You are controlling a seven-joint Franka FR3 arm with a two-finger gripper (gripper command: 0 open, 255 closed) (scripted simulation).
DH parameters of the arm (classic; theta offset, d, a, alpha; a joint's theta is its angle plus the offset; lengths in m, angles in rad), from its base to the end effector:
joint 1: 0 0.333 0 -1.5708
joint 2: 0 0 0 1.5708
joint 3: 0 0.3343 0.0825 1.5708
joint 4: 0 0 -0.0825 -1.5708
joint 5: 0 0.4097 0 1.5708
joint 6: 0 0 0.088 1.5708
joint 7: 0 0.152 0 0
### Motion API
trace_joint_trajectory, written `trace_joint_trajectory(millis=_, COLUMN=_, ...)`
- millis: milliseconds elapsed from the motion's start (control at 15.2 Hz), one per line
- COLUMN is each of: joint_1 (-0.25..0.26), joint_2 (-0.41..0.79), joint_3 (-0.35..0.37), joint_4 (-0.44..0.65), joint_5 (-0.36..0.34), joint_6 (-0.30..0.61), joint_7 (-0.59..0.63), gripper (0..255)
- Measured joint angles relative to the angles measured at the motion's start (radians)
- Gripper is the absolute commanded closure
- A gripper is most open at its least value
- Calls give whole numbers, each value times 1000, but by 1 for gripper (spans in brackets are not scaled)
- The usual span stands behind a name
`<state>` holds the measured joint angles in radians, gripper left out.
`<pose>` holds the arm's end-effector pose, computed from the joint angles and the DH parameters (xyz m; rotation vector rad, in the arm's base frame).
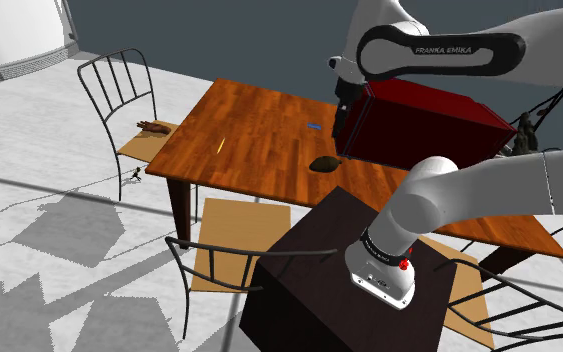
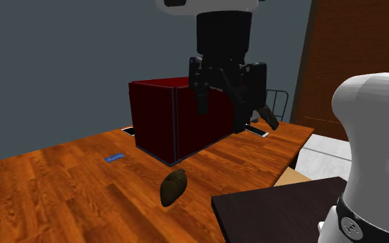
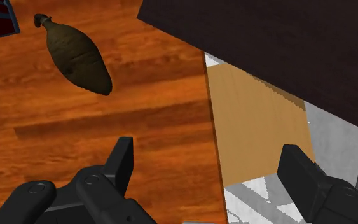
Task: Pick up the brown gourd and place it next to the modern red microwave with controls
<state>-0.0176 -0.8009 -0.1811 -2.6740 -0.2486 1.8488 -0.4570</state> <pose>0.3099 -0.0876 0.4239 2.9883 0.5850 -0.0890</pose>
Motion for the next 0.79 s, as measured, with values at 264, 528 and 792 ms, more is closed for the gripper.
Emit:
trace_joint_trajectory(millis=264, joint_1=-28, joint_2=40, joint_3=-69, joint_4=-80, joint_5=-101, joint_6=128, joint_7=-101, gripper=0)
trace_joint_trajectory(millis=528, joint_1=-60, joint_2=130, joint_3=-143, joint_4=-128, joint_5=-208, joint_6=279, joint_7=-190, gripper=0)
trace_joint_trajectory(millis=792, joint_1=-94, joint_2=264, joint_3=-223, joint_4=-133, joint_5=-317, joint_6=441, joint_7=-278, gripper=0)
